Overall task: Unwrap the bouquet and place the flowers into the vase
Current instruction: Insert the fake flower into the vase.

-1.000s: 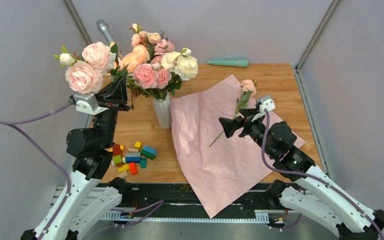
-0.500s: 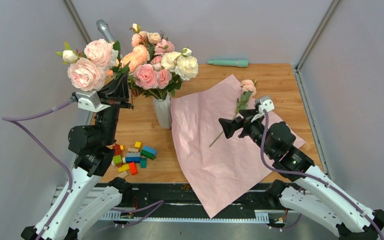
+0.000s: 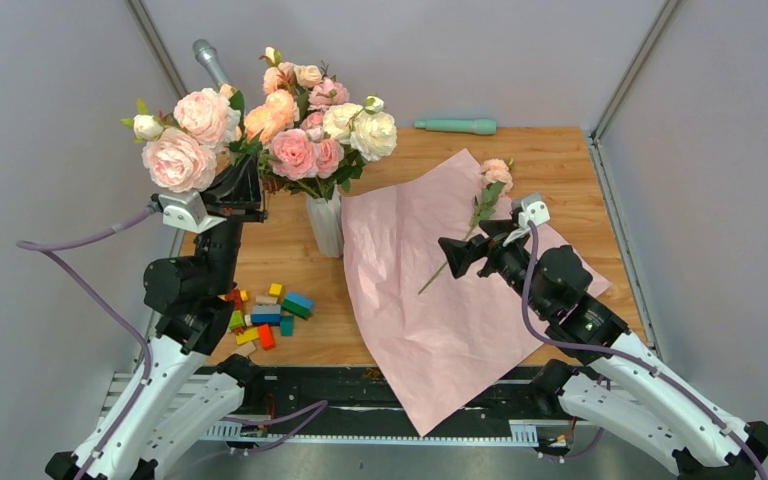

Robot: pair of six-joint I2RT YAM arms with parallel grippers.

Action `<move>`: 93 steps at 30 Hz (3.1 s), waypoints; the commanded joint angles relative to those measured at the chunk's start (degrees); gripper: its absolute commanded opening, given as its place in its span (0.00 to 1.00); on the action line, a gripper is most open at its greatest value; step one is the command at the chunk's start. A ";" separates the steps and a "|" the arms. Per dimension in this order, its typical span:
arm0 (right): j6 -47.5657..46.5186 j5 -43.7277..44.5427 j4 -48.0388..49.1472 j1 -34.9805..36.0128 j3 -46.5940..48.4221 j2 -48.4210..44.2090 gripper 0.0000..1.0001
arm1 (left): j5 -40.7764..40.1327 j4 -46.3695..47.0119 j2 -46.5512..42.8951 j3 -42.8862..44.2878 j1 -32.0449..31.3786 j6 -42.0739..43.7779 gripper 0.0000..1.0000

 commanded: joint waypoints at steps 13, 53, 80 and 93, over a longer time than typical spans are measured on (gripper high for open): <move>0.23 -0.38 2.73 -0.26 -0.68 -0.62 1.00 | 0.52 2.84 -1.17 -4.03 0.33 1.16 0.00; 0.14 -4.49 7.25 -0.57 -1.07 3.13 1.00 | 2.59 -0.59 -1.46 -10.73 0.33 -0.37 0.00; 0.33 -24.26 45.18 2.33 21.83 50.56 0.94 | 2.29 -8.25 -1.16 -8.61 0.33 -2.00 0.00; 1.23 -21.62 45.68 2.71 29.85 60.89 0.84 | 3.07 -8.58 -2.20 -9.23 0.33 -2.01 0.00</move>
